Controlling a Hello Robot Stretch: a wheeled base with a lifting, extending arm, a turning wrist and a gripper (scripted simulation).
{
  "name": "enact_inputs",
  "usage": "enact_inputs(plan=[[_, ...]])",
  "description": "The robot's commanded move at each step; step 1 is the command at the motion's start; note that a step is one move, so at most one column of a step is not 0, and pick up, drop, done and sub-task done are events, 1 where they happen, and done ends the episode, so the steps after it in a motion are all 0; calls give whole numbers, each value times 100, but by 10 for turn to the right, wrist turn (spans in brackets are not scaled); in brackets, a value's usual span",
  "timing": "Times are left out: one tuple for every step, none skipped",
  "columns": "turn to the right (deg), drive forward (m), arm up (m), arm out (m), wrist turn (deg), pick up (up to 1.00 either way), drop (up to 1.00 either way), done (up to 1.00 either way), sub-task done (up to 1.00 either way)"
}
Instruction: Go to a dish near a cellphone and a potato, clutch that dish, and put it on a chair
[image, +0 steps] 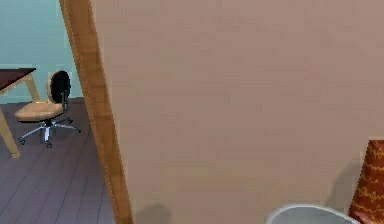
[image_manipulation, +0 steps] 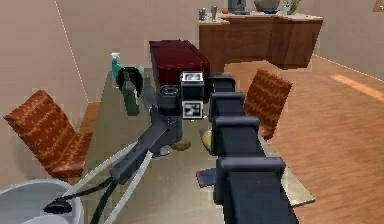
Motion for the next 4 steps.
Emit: enact_inputs(plan=[[0, 0, 0, -18, 0, 0, 0, 0, 0], [-450, 0, 0, 0, 0, 0, 0, 0, 0], [-120, 0, 0, 0, 0, 0, 0, 0, 0], [0, 80, 0, 0, 0, 0, 0, 0, 0]])
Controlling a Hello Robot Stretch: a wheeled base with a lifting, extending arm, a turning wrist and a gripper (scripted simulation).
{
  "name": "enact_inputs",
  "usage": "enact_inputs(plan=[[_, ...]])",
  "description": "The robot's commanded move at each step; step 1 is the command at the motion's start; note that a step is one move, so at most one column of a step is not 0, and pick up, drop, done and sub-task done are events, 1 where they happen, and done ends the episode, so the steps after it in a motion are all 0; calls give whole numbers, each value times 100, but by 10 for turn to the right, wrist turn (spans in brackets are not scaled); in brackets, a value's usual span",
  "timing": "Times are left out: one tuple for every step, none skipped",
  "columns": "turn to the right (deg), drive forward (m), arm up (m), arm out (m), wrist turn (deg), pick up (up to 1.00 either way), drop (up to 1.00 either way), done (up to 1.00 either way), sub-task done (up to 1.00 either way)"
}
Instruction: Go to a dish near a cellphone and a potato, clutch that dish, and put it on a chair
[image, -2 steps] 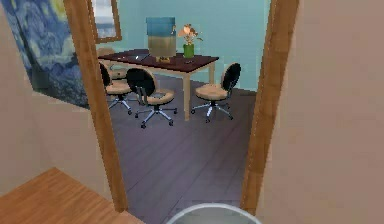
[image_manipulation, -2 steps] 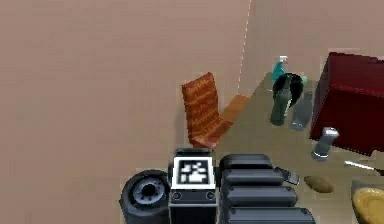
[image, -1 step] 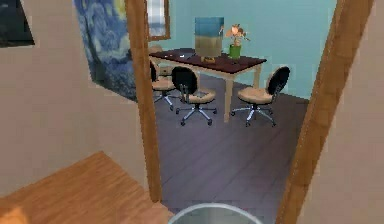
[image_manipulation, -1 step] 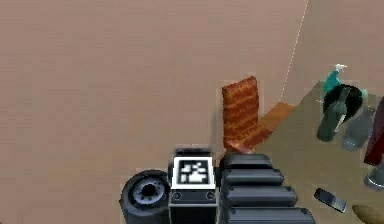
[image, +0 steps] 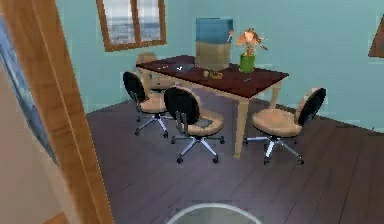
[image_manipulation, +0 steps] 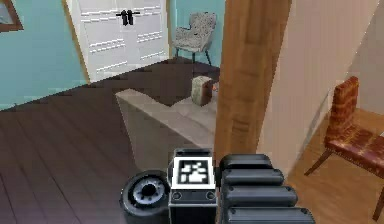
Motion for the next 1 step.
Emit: enact_inputs(plan=[[-360, 0, 0, 0, 0, 0, 0, 0, 0]])
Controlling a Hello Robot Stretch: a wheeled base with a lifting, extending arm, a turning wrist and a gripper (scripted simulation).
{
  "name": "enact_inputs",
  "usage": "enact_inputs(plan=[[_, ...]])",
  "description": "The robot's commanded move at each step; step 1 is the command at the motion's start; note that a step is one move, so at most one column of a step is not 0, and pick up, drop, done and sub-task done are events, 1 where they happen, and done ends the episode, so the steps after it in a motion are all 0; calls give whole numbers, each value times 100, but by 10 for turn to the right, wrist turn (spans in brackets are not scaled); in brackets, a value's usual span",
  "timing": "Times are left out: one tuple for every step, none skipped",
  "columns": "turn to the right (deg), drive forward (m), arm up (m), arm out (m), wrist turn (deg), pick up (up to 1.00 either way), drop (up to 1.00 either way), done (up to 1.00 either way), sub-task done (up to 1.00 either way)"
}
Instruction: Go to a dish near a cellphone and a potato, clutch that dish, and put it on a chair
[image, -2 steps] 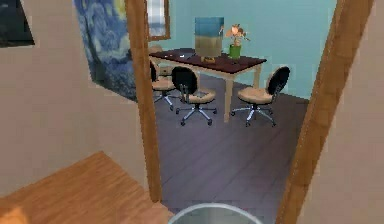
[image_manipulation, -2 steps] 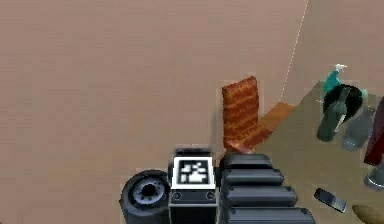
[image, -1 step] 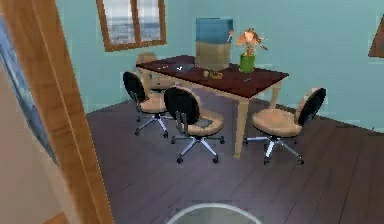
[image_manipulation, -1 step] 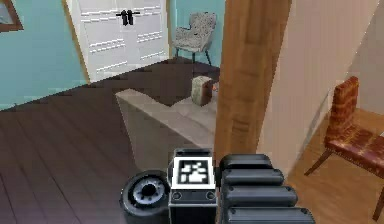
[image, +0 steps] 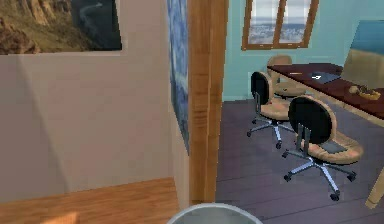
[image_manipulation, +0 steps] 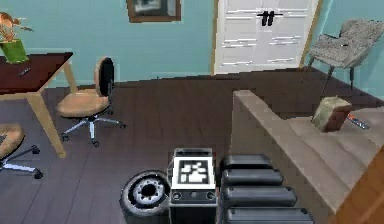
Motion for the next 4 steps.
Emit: enact_inputs(plan=[[-30, 0, 0, 0, 0, 0, 0, 0, 0], [0, 5, 0, 0, 0, 0, 0, 0, 0], [450, 0, 0, 0, 0, 0, 0, 0, 0], [180, 0, 0, 0, 0, 0, 0, 0, 0]])
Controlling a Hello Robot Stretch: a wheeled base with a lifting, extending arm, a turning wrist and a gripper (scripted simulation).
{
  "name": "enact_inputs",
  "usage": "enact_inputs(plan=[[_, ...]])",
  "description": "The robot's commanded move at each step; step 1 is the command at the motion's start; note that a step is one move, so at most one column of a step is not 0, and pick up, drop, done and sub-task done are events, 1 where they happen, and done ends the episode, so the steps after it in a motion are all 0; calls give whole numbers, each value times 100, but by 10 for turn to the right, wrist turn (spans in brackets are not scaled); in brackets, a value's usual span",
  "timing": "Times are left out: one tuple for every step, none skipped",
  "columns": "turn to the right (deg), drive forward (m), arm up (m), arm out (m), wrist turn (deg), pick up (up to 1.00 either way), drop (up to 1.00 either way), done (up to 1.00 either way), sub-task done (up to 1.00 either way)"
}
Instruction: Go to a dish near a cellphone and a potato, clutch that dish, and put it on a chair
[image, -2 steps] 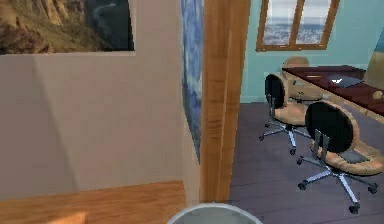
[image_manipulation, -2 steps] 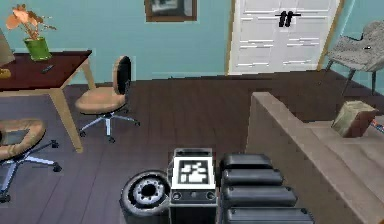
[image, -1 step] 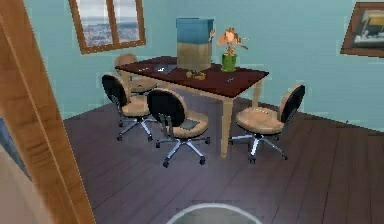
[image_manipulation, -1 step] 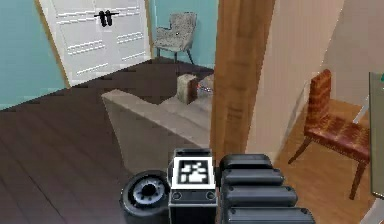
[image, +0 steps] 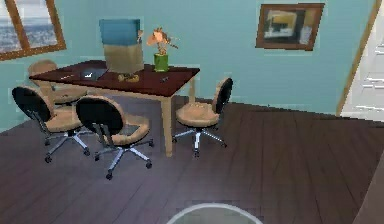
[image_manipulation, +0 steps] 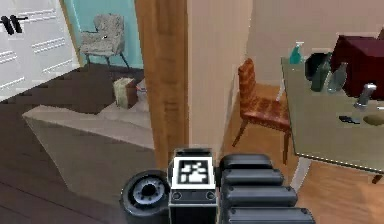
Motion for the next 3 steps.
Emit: enact_inputs(plan=[[0, 100, 0, 0, 0, 0, 0, 0, 0], [60, 0, 0, 0, 0, 0, 0, 0, 0], [0, 50, 0, 0, 0, 0, 0, 0, 0]])
